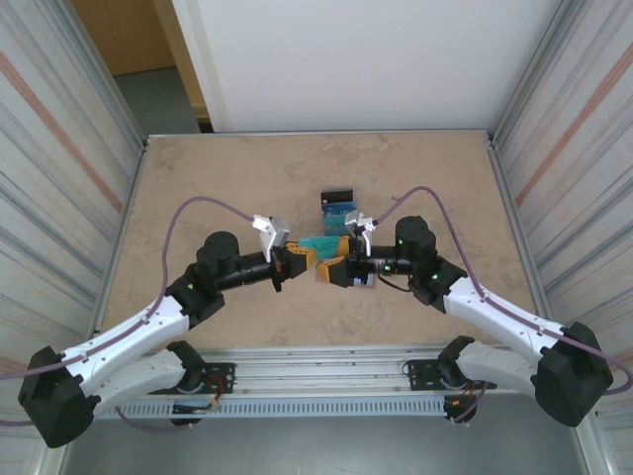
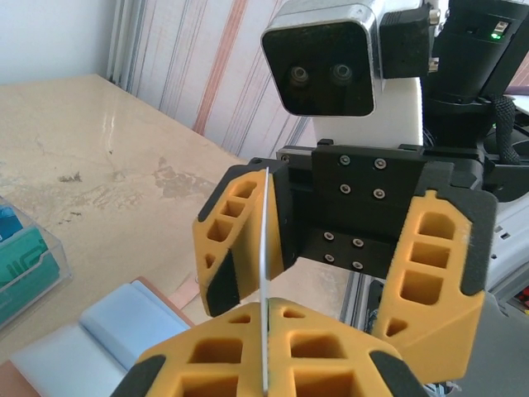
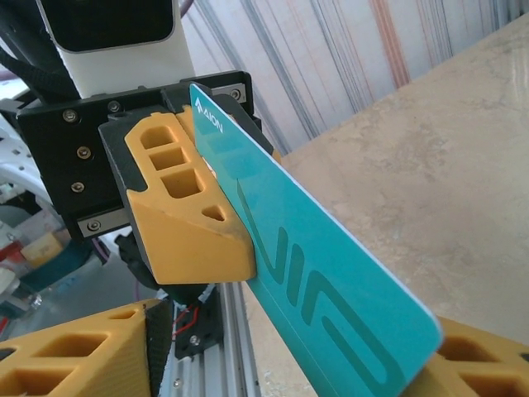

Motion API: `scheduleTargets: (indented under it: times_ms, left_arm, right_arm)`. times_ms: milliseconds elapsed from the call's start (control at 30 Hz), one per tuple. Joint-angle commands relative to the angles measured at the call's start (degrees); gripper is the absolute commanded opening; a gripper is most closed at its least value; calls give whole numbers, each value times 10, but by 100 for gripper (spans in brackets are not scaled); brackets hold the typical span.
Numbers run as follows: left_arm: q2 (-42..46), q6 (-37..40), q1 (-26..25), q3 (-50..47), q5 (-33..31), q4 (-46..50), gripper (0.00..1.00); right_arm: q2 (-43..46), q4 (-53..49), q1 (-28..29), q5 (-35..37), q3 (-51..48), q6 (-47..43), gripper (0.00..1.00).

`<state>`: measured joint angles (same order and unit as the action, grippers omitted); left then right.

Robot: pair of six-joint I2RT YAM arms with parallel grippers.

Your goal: Take the credit cards out of the card holder

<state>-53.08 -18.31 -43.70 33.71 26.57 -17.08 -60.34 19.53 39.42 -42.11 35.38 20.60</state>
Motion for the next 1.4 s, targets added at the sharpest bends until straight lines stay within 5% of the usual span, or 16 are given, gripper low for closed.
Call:
scheduleTargets:
  times_ms: [0,233,300,467,567,700,1067,1367]
  left_arm:
    - [8,-6,2,-8,10,-22,0]
    - [11,-9,2,-7,17,-12,0]
    - [7,-7,2,0,26,1,1]
    - [12,39,2,40,37,78,48]
    - [31,90,3,70,10,143,63]
    - [39,172,3,125,-11,231,63]
    - [-97,312,3,279,85,386,63]
    - [-171,364,3,322,153,439,38]
  right_arm:
    - [21,7,5,-7,15,-11,43]
    - [71,-22,4,9,12,-20,0]
    - [81,-47,6,12,20,-31,0]
    - [99,-160,10,37,53,-79,0]
    - [108,-226,13,56,68,-108,0]
    - [114,-297,16,73,85,-141,0]
    - [93,-376,27,82,120,-180,0]
    - [87,-376,29,77,122,-187,0]
